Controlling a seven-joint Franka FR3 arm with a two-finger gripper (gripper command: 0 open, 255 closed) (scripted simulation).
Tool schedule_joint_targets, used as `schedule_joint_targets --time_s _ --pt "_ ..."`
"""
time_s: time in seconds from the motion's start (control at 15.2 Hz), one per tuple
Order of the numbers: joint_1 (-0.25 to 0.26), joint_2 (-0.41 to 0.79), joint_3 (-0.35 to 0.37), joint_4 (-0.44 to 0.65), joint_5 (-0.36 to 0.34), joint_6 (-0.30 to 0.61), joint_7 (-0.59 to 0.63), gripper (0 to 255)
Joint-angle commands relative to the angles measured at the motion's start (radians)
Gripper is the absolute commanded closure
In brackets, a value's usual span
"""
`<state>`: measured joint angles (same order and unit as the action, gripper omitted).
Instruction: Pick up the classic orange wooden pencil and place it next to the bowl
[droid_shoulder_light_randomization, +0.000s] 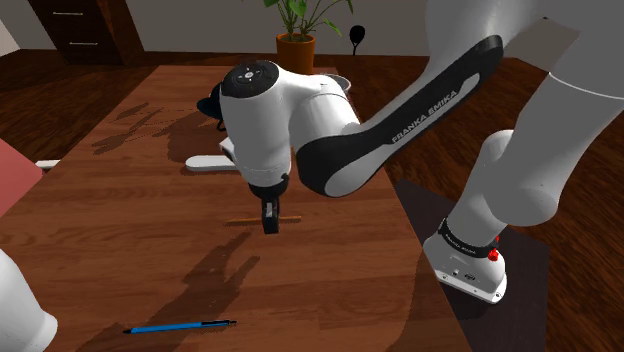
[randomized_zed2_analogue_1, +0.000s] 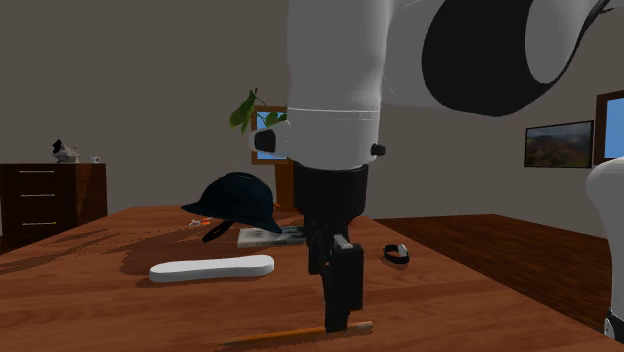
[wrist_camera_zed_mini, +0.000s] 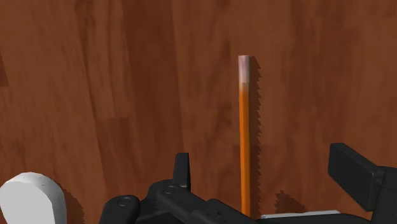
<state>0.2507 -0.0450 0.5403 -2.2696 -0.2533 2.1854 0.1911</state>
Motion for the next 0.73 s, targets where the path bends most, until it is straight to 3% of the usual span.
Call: schedule_joint_targets --time_s 0.0,0.26,0.66 --pt "-0.002 0.017 0.000 -0.009 -0.016 0.023 0.011 0" --pt "-0.008 0.057 -0.006 -0.033 -0.056 0.078 0.038 0" --pt "-0.008 0.057 -0.006 -0.033 -0.056 0.078 0.038 0"
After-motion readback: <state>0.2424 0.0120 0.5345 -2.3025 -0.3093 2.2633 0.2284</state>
